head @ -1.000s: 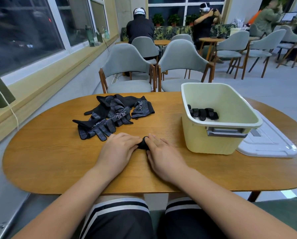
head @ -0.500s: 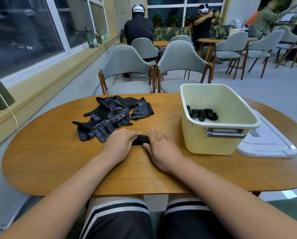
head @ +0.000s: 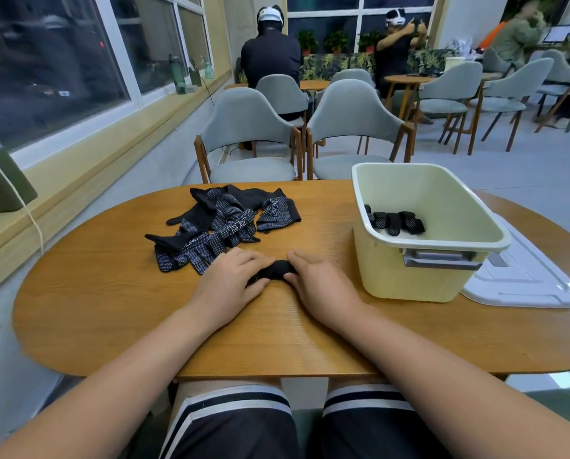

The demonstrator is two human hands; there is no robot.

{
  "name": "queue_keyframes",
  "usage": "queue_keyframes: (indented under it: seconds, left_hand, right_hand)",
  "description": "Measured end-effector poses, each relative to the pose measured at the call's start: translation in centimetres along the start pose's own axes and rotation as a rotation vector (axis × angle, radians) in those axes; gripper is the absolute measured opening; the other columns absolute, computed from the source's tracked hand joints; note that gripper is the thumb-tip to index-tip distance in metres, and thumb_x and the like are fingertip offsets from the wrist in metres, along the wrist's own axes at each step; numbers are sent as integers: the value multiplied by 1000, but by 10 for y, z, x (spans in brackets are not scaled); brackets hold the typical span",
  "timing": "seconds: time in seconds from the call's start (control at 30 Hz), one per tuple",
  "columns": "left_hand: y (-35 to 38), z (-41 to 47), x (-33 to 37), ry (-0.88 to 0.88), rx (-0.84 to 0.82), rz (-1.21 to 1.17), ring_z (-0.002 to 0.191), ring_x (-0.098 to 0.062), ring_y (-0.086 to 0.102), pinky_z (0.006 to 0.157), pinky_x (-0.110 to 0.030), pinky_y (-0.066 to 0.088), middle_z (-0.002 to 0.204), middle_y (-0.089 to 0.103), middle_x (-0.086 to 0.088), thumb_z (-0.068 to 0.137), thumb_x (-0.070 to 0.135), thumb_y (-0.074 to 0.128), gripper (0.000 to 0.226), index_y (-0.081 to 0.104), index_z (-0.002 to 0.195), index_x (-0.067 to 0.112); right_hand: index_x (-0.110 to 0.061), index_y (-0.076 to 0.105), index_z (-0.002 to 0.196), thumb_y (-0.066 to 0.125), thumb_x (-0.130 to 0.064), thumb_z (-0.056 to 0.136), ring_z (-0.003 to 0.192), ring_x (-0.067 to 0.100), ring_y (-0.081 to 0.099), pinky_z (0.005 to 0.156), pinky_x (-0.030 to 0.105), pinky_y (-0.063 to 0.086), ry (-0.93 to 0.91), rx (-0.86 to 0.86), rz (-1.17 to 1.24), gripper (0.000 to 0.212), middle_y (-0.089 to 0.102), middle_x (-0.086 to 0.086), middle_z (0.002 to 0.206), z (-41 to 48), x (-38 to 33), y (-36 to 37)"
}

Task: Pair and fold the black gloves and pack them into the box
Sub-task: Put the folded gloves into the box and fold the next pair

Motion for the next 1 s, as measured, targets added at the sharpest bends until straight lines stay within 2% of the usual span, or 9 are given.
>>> queue_keyframes:
  seconds: [0.13,0.27,0.37,0.63,0.83,1.0]
  left_hand:
    - [2,6,-2,-7,-8,8,120,-14,63,99,-44,55,129,73,11,99,37,72,42,71,139,25]
    - [6,12,-5,9,-49,-8,121,-14,64,101,-42,54,129,74,10,101,42,67,44,69,142,25]
    - [9,17,-9,-2,-86,-42,121,-13,62,103,-40,54,129,73,10,101,47,65,48,67,145,27]
    - [7,26,-11,24,-122,-132,114,-11,61,100,-36,54,121,73,10,97,45,74,49,69,143,30]
    - [-9,27,-7,28,-119,-133,111,-9,61,97,-34,54,117,72,11,96,46,75,46,71,140,31]
    - [-45,33,-3,16,-84,-84,108,-10,61,95,-34,53,113,72,11,95,44,77,46,72,139,31]
  right_hand:
    - [-21,68,130,63,-33,106,109,26,62,82,45,56,-9,134,12,27,67,0,119,-6,5,-11]
    - [-22,71,125,69,-33,103,98,26,63,78,45,57,0,171,55,25,65,1,105,-7,10,-17]
    - [-21,72,125,72,-33,101,97,27,64,80,46,57,9,149,63,27,66,2,105,-2,9,-17]
    - [-24,74,130,76,-36,99,97,24,64,84,43,54,0,107,177,34,65,2,104,6,13,-20]
    - [-23,76,127,76,-37,99,96,25,65,85,46,56,-23,145,205,31,66,3,105,5,6,-25]
    - [-23,77,122,77,-33,99,90,28,64,79,45,55,-92,251,210,26,65,3,100,4,-13,-46]
Point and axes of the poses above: each hand's wrist, its own z-axis towards the middle knuckle, its own y-axis out of the palm, x = y × z, the point moved 7 cm from there along z, towards the middle knuckle
